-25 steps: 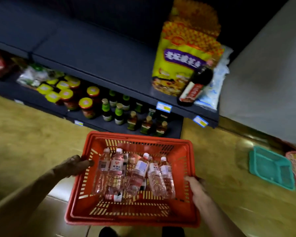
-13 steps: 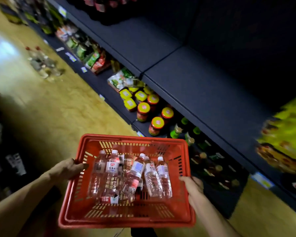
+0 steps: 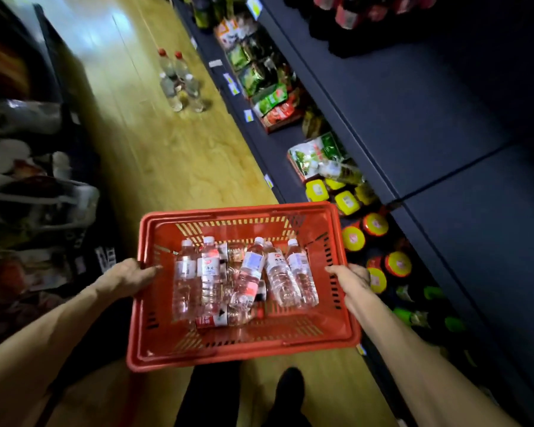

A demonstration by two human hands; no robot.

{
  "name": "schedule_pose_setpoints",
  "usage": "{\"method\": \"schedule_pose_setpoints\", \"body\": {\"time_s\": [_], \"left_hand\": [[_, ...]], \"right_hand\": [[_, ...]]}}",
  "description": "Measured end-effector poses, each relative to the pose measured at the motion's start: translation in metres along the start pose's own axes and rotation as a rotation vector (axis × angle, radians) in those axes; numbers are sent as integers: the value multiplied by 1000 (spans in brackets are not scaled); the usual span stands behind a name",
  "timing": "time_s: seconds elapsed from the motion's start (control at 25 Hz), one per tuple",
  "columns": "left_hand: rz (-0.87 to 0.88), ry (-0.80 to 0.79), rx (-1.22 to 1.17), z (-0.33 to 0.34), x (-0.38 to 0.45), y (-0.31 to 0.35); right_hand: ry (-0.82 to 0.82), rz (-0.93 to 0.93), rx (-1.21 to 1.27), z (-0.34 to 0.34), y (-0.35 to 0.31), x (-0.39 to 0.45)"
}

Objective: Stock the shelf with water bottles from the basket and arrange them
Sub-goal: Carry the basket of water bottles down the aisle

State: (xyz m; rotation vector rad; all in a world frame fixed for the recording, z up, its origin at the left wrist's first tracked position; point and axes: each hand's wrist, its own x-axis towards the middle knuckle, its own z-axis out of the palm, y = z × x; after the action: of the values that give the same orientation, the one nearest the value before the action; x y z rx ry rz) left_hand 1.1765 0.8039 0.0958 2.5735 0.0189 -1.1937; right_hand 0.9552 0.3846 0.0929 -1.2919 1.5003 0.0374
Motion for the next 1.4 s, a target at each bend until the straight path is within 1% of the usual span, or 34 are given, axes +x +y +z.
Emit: {"method": "schedule_pose_setpoints", "body": {"time_s": [0.08, 0.24, 0.36, 0.44, 0.56, 0.64, 0.72, 0.76, 0.8, 0.92, 1.0, 1.12, 1.24, 1.4], "left_hand": [[-20, -11, -3, -26, 22, 8], [-46, 27, -33, -83, 76, -6], [21, 32, -68, -124, 111, -6], [23, 35, -85, -155, 137, -1], [-79, 63, -64, -195, 182, 6], [-99, 44, -100, -213, 216, -1], [-119, 103, -97, -227, 257, -3], [-115, 104, -124, -236, 264, 7], [-130, 107, -139, -241, 272, 13], [-230, 150, -160, -266, 294, 27], [-270, 137, -171, -284, 314, 30], [-364, 106, -142, -309, 349, 30], [-401, 101, -152, -329, 390, 24], [-421, 89, -117, -349, 435, 9]], "right_hand": [[-22, -3, -30, 40, -38, 13], [-34, -2, -107, 115, -105, 35], [-35, -24, -109, 158, -151, 50], [-37, -25, -104, 190, -179, 67], [-99, -18, -85, 241, -226, 94], [-138, -10, -54, 275, -253, 115], [-224, -2, -87, 312, -286, 138], [-252, 13, -107, 329, -299, 150], [-242, -6, -115, 345, -305, 167], [-222, -77, -266, 394, -338, 201], [-218, -138, -369, 422, -377, 188], [-213, -153, -532, 472, -428, 173], [-175, -154, -602, 519, -450, 192], [-163, -152, -680, 565, -454, 207]]}}
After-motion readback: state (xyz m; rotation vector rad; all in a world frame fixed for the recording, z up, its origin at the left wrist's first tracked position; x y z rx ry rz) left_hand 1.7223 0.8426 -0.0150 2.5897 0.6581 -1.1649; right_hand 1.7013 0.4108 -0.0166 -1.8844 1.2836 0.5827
